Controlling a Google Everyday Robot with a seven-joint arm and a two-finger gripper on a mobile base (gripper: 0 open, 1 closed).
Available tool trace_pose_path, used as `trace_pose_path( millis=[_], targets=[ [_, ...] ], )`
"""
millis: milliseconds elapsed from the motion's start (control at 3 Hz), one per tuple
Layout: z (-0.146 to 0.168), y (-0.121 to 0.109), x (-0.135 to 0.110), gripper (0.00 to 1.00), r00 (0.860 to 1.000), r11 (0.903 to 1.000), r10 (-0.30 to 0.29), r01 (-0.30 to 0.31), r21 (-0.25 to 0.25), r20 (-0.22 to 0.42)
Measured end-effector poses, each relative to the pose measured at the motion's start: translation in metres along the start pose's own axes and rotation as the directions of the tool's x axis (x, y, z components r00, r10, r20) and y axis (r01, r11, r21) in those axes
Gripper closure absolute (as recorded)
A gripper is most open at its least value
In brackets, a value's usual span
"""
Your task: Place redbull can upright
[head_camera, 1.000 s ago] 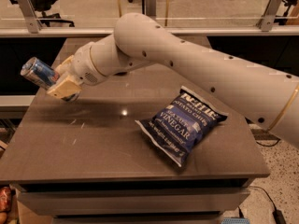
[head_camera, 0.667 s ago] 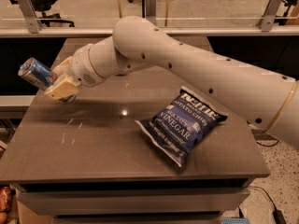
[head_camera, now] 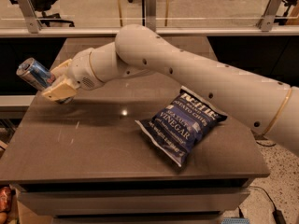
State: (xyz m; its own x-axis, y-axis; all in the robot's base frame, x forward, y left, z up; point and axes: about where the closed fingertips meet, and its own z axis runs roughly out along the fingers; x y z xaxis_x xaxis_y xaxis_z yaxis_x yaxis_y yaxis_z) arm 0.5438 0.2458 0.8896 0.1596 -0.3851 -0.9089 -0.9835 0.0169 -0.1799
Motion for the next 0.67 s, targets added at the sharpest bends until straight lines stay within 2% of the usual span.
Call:
trace_pose_path(
  millis=[667],
  targets=[
    [0.0062, 0.0014, 0.0028, 1.0, 0.997, 0.9994, 0.033, -0.034, 0.009, 0.075]
  ],
)
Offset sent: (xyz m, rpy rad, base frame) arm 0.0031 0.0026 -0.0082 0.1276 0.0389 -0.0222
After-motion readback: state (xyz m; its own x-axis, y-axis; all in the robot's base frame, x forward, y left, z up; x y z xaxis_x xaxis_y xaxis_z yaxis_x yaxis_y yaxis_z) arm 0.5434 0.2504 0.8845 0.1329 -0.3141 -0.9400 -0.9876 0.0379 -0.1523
